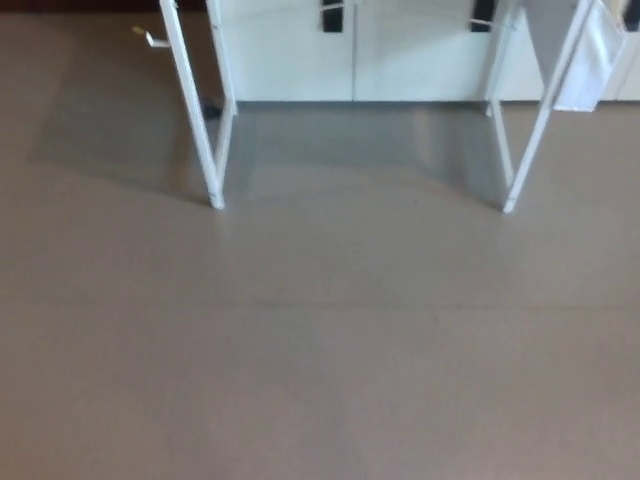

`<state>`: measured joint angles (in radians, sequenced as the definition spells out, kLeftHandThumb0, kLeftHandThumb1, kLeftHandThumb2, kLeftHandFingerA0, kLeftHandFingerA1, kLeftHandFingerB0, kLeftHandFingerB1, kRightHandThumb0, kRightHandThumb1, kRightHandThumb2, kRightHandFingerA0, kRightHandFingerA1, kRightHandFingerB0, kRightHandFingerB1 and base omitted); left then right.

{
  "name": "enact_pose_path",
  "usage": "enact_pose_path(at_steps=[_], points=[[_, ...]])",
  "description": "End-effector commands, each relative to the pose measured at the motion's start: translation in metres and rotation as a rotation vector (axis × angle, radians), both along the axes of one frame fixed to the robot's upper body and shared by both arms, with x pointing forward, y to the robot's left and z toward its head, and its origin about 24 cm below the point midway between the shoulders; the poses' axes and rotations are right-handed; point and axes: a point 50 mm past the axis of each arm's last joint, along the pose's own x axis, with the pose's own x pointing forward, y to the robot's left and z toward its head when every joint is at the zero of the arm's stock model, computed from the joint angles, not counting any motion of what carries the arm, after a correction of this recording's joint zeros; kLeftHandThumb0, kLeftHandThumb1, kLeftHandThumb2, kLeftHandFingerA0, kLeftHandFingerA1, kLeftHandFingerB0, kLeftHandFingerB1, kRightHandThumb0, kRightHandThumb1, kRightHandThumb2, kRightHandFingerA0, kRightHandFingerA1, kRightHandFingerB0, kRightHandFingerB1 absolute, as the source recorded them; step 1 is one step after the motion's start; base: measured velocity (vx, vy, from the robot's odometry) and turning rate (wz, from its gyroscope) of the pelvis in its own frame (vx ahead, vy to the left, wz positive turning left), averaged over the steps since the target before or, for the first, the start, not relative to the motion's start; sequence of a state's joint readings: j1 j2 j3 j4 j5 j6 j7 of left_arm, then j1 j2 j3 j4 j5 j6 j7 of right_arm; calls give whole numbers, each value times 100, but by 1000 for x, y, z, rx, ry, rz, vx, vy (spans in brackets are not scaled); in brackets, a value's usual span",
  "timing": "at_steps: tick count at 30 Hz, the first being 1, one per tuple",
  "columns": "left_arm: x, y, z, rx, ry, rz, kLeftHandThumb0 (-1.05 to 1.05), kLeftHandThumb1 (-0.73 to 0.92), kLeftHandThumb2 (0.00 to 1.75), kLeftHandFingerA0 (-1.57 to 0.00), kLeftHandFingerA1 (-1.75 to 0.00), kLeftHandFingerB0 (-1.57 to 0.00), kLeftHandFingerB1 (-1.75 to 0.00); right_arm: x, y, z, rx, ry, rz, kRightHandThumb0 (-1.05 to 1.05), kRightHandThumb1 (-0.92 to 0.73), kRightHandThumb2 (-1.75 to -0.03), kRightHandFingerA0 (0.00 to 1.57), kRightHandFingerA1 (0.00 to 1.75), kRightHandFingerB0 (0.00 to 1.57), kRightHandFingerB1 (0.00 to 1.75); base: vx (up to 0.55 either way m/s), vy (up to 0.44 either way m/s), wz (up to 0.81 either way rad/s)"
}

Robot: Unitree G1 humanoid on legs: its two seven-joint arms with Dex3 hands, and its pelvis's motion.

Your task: The robot walk towards a table in front and then pushes a layer of a file tray back to its original position using its right hand

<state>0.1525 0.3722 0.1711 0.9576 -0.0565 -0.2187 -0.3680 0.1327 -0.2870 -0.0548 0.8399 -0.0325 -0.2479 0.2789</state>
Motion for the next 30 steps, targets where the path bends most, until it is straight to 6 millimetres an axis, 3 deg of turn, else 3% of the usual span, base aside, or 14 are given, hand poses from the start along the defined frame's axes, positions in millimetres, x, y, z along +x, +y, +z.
enact_pose_path(at_steps=[1, 11, 12, 18, 19, 20, 21, 24, 25, 28, 29, 30], points=[[-4, 5, 4, 17, -7, -13, -26, 51, 55, -67, -44, -50, -39, -3, -3, 0, -8, 4, 0, -39, -46, -72, 63, 56, 50, 51, 225, -187, -13], [-3, 5, 2, 17, 7, -8, -24, 51, 55, -69, -44, -50, -39, -4, -4, -1, -4, 15, -12, -39, -46, -71, 63, 56, 50, 51, 254, 35, -10], [-4, 5, 2, 14, 8, -4, -23, 51, 55, -70, -44, -51, -39, -5, -3, -1, -2, 18, -11, -31, -55, -56, 67, 46, 53, 42, 466, 84, 13], [-7, 8, 3, 25, 17, 1, -25, 51, 55, -70, -44, -52, -40, -8, 0, -3, 3, 23, -2, -32, -55, -56, 66, 46, 54, 42, 305, 192, -10], [-14, 8, 2, 25, 29, 0, -25, 51, 55, -69, -44, -51, -39, -14, 1, -6, 2, 35, 1, -40, -45, -73, 61, 56, 50, 52, 292, 80, 6], [-17, 9, 1, 24, 34, -1, -25, 51, 55, -69, -44, -51, -39, -17, 1, -6, 2, 40, 2, -40, -45, -73, 61, 56, 50, 52, 310, 45, 13], [-19, 9, 1, 30, 39, -4, -26, 50, 55, -69, -43, -51, -39, -17, 1, -7, 3, 45, 1, -34, -54, -56, 68, 46, 55, 42, 318, 3, 17], [-20, 8, 0, 40, 41, 3, -27, 46, 54, -76, -45, -52, -39, -17, 2, -8, 9, 45, -11, -32, -55, -56, 68, 47, 55, 43, 335, -48, 13], [-19, 9, 1, 51, 37, -10, -38, 40, 64, -73, -53, -47, -46, -15, 3, -9, 16, 41, -12, -33, -55, -56, 68, 48, 55, 43, 259, -110, 21], [-19, 8, 1, 49, 38, -7, -37, 39, 64, -73, -53, -46, -46, -16, 3, -9, 11, 40, -9, -32, -55, -56, 69, 48, 55, 43, 436, -165, 38], [-18, 8, 1, 46, 36, -4, -28, 46, 54, -76, -45, -50, -39, -15, 3, -9, 8, 38, -12, -32, -54, -56, 70, 48, 56, 43, 458, -209, 86], [-15, 8, 1, 47, 30, -5, -38, 39, 64, -73, -53, -47, -46, -13, 2, -8, 7, 36, -14, -33, -55, -56, 68, 47, 55, 43, 453, -217, 50]])
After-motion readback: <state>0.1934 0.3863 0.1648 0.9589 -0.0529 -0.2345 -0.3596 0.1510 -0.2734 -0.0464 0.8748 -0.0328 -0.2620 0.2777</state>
